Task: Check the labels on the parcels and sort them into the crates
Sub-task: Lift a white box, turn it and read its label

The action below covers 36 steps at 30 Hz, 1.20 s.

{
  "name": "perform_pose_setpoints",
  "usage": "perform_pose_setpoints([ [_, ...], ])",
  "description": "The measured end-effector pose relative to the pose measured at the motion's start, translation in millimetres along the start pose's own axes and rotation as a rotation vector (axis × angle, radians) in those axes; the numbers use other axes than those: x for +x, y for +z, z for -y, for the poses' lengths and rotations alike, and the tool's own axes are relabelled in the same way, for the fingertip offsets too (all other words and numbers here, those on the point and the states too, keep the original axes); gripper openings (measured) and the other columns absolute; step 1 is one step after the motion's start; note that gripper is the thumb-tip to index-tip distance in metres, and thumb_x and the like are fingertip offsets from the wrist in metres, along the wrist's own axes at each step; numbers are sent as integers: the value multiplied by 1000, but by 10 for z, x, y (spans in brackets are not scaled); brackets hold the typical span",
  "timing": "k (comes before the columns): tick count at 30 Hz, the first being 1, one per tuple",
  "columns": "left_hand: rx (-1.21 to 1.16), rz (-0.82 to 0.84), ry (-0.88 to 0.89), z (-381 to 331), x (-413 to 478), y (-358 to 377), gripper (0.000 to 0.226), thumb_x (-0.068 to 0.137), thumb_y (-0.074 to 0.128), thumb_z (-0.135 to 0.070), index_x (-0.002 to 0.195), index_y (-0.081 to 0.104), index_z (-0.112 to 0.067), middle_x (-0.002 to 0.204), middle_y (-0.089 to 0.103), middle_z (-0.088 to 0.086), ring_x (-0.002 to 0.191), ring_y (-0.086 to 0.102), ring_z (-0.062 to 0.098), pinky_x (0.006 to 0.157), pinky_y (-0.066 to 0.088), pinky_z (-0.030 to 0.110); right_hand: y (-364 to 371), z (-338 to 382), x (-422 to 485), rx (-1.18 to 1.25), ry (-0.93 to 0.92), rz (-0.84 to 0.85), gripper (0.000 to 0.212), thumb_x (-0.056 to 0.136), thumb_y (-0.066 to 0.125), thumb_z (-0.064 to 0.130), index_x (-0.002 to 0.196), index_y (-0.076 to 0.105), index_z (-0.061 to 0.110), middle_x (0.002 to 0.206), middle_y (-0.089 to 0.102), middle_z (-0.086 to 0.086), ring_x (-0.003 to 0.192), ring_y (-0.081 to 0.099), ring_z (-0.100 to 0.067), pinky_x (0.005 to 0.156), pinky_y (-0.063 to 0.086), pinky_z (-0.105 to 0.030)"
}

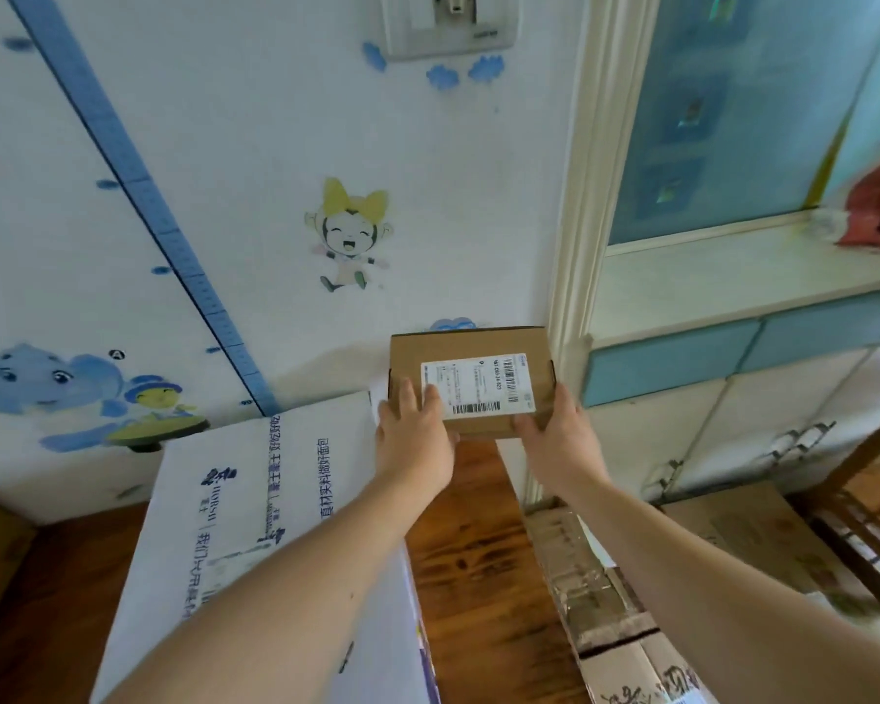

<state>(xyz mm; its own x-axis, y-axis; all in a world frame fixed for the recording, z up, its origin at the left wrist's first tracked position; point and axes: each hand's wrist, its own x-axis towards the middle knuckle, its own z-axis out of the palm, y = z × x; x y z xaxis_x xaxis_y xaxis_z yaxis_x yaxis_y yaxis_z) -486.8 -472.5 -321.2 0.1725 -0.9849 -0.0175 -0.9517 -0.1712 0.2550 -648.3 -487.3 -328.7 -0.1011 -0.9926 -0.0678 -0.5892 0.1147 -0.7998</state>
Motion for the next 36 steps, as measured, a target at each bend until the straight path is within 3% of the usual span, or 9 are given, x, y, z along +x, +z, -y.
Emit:
perform_pose_setpoints([
  [3,-21,-57,-23,299,-139,-294,63,101,49,-30,154,18,-18,163,3,11,147,13,36,118,24,48,143,330,-158,-14,-61,13,47,97,57,30,139,36,24,127,54,0,98,54,-14,83,52,-32],
  [5,-39,-105,-44,569,-215,-432,61,98,55,-32,150,27,-17,159,14,11,143,23,32,115,30,44,279,557,-272,-25,-92,41,48,97,57,31,139,35,25,128,53,-1,102,58,-17,87,56,-36],
  [8,-74,-162,-88,1029,-313,-566,60,93,61,-34,144,36,-15,153,28,8,136,35,27,112,38,42,517,859,-438,-64,-125,92,53,97,57,31,143,33,19,137,47,-4,116,55,-22,95,50,-39],
  [14,-84,-186,-148,1861,-570,-695,60,91,63,-36,143,39,-17,154,27,5,136,37,23,113,38,43,1079,1238,-727,-121,-203,235,50,98,56,30,140,34,15,136,51,-4,122,52,-23,99,47,-37],
  [19,-93,-148,-195,2330,-745,-683,52,93,61,-36,137,46,-15,143,37,3,128,44,21,108,41,36,1469,1363,-878,-187,-252,325,68,99,52,33,152,13,17,136,51,-5,120,54,-25,99,50,-44],
  [29,-113,-24,-261,2813,-799,-476,50,93,59,-43,135,50,-17,147,38,6,129,43,25,107,42,40,1982,1298,-900,-382,-260,453,66,102,44,38,154,13,11,143,45,-5,129,40,-25,108,39,-39],
  [31,-146,-46,-259,2858,-765,-463,57,91,61,-45,140,46,-19,150,35,5,132,40,25,109,40,41,2016,1296,-875,-393,-270,441,65,102,42,39,154,14,11,145,43,-5,130,38,-25,109,38,-39],
  [34,-320,-43,-310,2979,-685,-464,86,83,72,-45,152,26,-21,154,28,6,137,38,26,111,38,44,2064,1306,-851,-368,-304,427,62,101,45,40,150,19,14,147,36,-3,132,36,-24,108,41,-40],
  [36,-472,2,-340,3055,-632,-488,90,80,76,-42,152,24,-24,150,37,2,133,45,22,110,40,44,2079,1332,-849,-390,-331,451,64,101,44,42,152,16,15,153,27,-4,137,31,-25,109,37,-38],
])
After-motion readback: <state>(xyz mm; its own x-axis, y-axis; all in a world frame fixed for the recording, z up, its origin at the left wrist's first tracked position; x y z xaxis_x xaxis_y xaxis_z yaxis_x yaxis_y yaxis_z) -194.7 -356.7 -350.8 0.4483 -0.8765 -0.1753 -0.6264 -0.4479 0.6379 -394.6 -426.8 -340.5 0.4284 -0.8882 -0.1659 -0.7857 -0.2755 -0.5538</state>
